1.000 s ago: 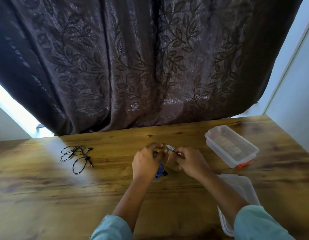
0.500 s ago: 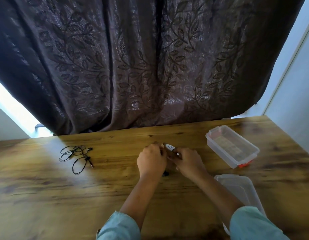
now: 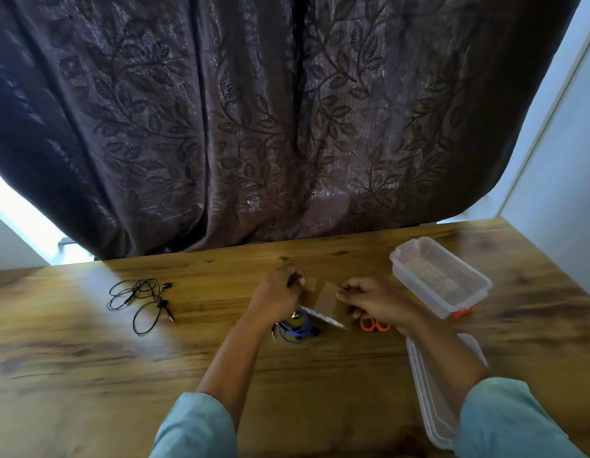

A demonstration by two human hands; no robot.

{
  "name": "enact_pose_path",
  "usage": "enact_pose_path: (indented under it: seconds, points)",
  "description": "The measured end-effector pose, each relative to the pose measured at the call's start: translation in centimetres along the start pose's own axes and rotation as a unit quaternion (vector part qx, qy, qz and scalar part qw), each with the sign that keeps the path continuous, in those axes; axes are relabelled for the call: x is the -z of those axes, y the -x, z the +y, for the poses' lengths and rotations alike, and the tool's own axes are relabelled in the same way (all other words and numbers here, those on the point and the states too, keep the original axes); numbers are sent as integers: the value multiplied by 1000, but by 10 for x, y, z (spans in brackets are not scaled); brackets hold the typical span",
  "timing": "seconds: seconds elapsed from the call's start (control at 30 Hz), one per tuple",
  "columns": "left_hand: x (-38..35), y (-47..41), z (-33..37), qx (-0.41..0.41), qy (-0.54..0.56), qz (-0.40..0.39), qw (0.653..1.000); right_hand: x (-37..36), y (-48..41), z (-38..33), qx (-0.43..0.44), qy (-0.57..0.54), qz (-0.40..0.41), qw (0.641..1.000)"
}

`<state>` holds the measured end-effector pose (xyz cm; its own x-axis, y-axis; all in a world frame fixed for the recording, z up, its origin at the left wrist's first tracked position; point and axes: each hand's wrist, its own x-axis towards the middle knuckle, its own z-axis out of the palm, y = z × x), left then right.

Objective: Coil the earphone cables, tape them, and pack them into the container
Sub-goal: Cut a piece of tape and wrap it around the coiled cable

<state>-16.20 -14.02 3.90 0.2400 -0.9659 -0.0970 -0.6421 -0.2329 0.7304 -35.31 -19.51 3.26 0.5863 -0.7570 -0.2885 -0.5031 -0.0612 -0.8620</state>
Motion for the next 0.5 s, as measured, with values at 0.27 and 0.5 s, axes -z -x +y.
enact_pose_path:
  seconds: [0.27, 0.5]
  points:
    - [8, -4, -3, 14, 31, -8, 999, 17, -1, 14, -36, -16, -49, 998]
    - [12, -4, -5, 10, 60, -46, 997, 22, -5, 24, -53, -35, -66, 996]
